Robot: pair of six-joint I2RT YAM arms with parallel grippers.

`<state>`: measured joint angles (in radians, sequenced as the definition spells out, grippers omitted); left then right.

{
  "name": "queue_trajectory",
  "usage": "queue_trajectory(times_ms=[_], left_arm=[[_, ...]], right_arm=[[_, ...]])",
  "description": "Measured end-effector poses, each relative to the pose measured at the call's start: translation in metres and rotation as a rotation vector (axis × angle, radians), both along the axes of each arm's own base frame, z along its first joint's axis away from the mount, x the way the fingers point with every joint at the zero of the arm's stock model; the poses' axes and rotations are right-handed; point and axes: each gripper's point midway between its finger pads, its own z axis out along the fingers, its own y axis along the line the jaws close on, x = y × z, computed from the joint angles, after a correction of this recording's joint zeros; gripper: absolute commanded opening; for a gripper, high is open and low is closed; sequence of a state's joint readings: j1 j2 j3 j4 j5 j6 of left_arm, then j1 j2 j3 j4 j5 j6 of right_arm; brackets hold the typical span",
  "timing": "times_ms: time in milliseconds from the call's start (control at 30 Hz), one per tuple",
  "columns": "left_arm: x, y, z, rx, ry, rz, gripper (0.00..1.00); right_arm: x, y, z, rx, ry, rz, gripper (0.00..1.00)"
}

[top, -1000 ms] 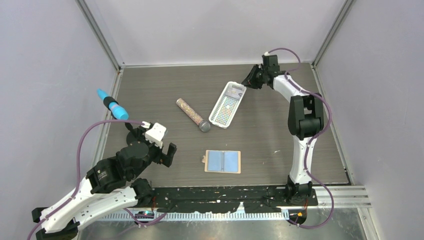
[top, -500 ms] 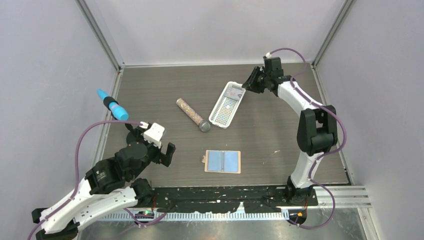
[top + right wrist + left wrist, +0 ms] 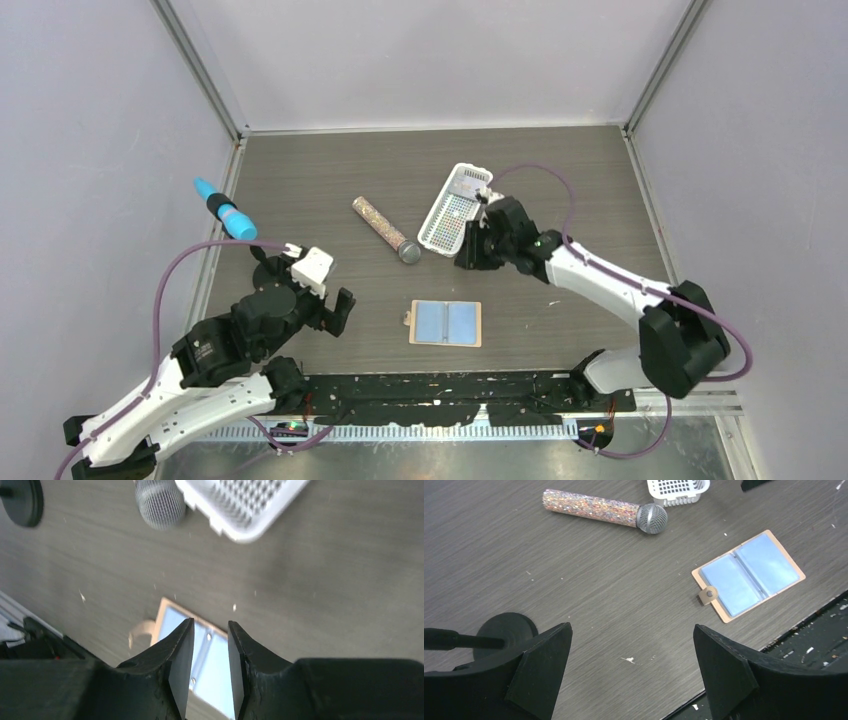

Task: Take the credit cards out of the card holder
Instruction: Remove the credit card from the card holder.

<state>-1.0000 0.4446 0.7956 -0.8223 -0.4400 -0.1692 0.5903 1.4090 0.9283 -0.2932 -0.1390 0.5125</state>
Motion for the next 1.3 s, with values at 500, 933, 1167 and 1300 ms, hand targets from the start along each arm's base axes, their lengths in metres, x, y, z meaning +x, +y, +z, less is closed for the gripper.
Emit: queue_trajectory(times_ms=[500, 933, 1167, 1300], left_arm=[[-0.028, -0.072, -0.045, -0.204, 0.356, -0.101, 0.86], [-0.024, -0.108, -0.101, -0.275, 0.509, -0.051, 0.75], [-0.015, -0.120, -0.127, -0.274, 0.540, -0.010, 0.68], [-0.012, -0.128, -0.149, -0.256, 0.577, 0.018, 0.61]], right_arm=[[-0.109, -0.003, -0.060, 0.055, 0.072, 0.029, 0.45], [-0.115, -0.017, -0.082, 0.059, 0.072, -0.041, 0.42], [-0.113, -0.010, -0.084, 0.072, 0.074, -0.031, 0.41], [-0.113, -0.010, -0.085, 0.072, 0.073, -0.034, 0.41]])
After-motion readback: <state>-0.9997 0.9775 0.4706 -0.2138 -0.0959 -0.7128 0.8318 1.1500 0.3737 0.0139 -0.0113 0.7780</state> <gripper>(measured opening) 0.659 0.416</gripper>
